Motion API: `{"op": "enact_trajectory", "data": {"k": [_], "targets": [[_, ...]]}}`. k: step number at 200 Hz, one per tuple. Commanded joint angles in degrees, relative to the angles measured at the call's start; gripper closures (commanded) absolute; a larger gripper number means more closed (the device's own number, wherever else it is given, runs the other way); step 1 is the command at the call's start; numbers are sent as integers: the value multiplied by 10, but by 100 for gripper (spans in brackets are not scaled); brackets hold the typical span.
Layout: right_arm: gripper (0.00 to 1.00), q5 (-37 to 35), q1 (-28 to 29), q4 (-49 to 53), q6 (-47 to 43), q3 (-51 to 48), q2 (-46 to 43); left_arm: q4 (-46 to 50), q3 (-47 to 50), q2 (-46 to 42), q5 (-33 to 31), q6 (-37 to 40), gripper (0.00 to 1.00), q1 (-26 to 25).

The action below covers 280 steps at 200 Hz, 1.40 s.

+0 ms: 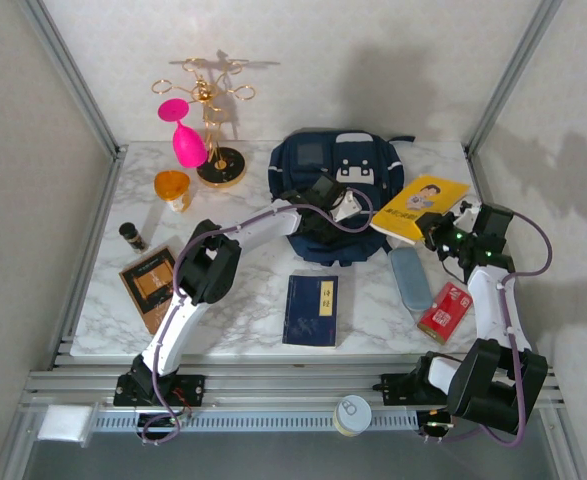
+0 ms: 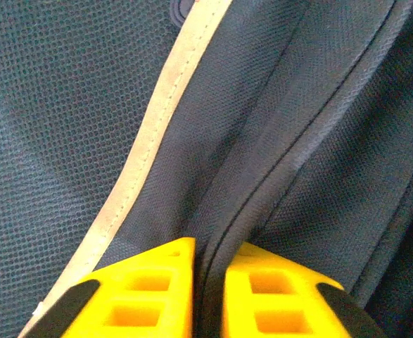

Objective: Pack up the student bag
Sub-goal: Open the student bag at the center of the table, then place the book in the student bag.

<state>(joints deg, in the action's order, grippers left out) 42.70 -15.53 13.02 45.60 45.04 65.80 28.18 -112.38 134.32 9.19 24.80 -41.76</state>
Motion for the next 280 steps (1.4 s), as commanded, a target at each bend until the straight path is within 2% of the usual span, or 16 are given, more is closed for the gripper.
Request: {"op": "enact_trajectory", "data": {"k": [1, 25, 45, 79, 106, 152, 176, 211, 239, 251, 267, 280], "targets": [[100, 31, -5, -31, -14, -2, -10, 40, -12, -16, 5, -3, 99, 7], [100, 18, -4, 1, -42, 12, -15, 39, -22, -40, -24, -40, 100, 11], [100, 22, -4, 20, -51, 20, -19, 85, -60, -67, -49, -83, 100, 8], [100, -10, -3, 98, -85, 52, -29, 67, -54, -136, -99, -142, 100, 7], [100, 25, 3, 125, -97, 45, -41, 80, -132, -137, -159, -200, 100, 6], [100, 60, 97, 116, -117, 41, -32, 81, -172, -136, -166, -202, 100, 5], [100, 105, 136, 20, -76, -8, -10, 62, -178, -147, -169, -186, 100, 5], [100, 76, 221, -66, -76, 27, 79, 54, -177, -162, -139, -124, 100, 6], [97, 66, 245, -142, -80, 73, 187, 66, -171, -166, -106, -112, 100, 6], [95, 44, 248, -146, -87, 107, 238, 70, -174, -165, -114, -117, 100, 8], [95, 45, 255, -146, -109, 160, 305, 87, -185, -160, -76, -103, 100, 15], [92, 30, 271, -158, -121, 191, 345, 83, -185, -163, -75, -90, 100, 17]]}}
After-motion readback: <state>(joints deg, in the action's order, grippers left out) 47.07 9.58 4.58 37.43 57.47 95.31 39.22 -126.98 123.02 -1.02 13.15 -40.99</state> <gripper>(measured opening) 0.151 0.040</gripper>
